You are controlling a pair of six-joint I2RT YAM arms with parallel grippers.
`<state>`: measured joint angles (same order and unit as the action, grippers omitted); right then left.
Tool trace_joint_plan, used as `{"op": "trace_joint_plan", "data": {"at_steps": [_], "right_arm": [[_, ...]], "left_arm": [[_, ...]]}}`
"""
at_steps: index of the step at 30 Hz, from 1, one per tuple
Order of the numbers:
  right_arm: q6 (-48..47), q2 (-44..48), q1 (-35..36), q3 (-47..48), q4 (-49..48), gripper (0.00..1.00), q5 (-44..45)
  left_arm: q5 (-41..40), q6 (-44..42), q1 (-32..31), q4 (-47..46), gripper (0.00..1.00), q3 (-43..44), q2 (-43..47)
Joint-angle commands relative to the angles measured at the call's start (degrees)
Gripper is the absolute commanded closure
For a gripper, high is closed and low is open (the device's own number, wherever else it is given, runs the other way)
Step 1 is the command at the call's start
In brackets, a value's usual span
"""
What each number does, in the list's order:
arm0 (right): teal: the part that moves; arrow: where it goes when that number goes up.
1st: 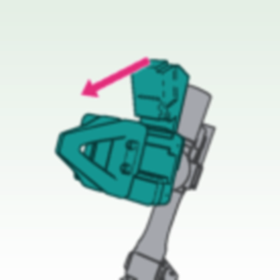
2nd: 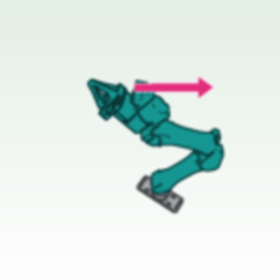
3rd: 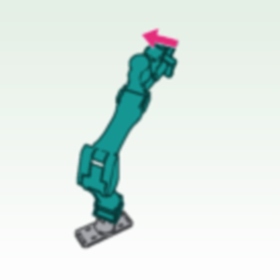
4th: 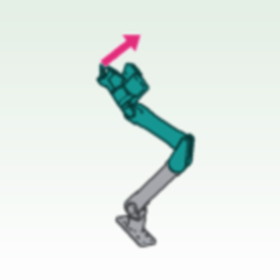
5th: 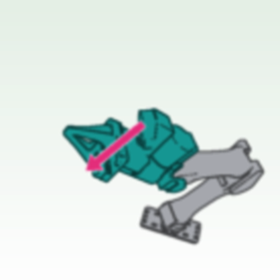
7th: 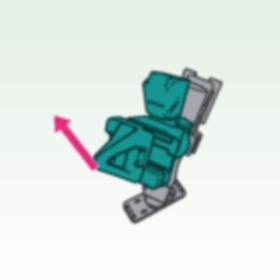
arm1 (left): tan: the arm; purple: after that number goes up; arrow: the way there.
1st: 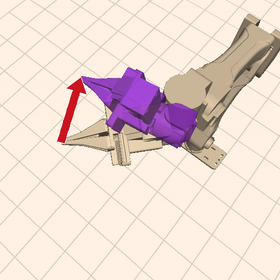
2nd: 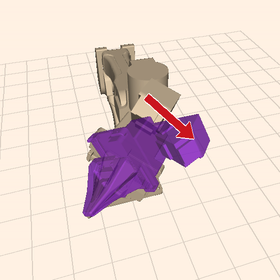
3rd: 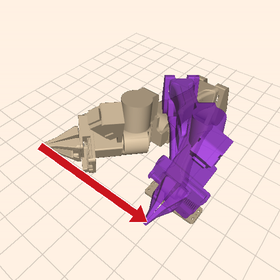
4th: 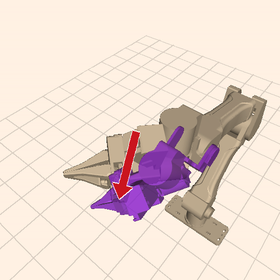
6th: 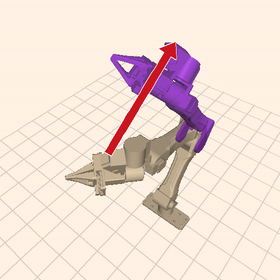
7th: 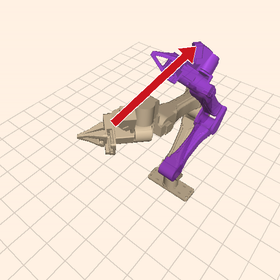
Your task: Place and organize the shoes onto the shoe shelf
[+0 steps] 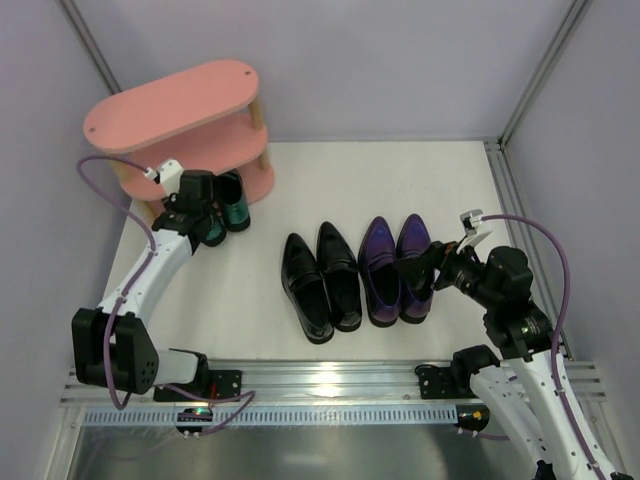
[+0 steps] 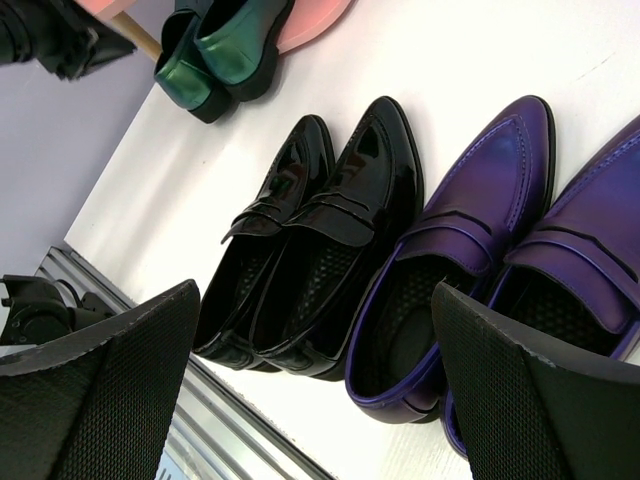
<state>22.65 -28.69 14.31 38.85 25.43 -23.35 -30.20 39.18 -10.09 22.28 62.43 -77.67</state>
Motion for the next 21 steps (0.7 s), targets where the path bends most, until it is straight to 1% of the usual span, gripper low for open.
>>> {"op": "trace_joint_plan", "data": {"at_steps": [1,5,6,8,10,11,13,15,16,18,19,21], "right_arm": [[0.1,1.0,0.4,0.2,-1.1,0.03,-1.2],[-0.1,1.5,0.4,0.0,-1.0,0.03,-1.4],[0.0,1.7,0.4,0.0,-0.9,0.03,-1.5],[0.0,1.9,0.3,-0.2,-0.8,0.03,-1.6],[0.0,2.0,0.3,-0.3,-0.9,0.03,-1.7],[0.0,2.1,0.4,-0.4,-1.0,0.03,-1.9],[0.0,1.9,0.4,-0.3,-0.9,0.03,-2.0],[0.0,1.7,0.3,-0.3,-1.2,0.03,-2.2],[0.0,1.7,0.4,-0.3,-1.1,0.03,-2.3],[0.0,1.7,0.4,-0.2,-0.9,0.03,-2.4],[0.0,1.7,0.3,-0.3,-1.0,0.03,-2.4],[0.0,2.0,0.3,-0.4,-0.8,0.03,-2.6]], "left_arm": [[-8.6,6.1,-0.1,5.5,1.00,-5.4,4.9],[-15.1,11.7,0.4,7.5,1.00,-9.6,8.1],[-17.4,14.4,0.7,8.7,1.00,-10.1,8.6],[-19.5,17.1,1.3,9.8,1.00,-11.4,10.4],[-21.3,20.0,2.3,8.5,1.00,-14.2,11.8],[-21.0,20.7,4.3,7.9,1.00,-15.1,12.2],[-17.9,21.1,6.5,4.4,1.00,-16.7,11.6],[-15.3,20.9,9.7,1.5,1.00,-18.0,9.0],[-13.8,20.9,9.8,-2.0,1.00,-18.4,7.8],[-8.0,20.2,14.5,-6.6,1.00,-19.8,5.0],[-6.3,19.9,15.3,-11.4,1.00,-20.9,4.1],[-2.8,17.7,16.2,-15.8,1.00,-20.9,1.3]]}}
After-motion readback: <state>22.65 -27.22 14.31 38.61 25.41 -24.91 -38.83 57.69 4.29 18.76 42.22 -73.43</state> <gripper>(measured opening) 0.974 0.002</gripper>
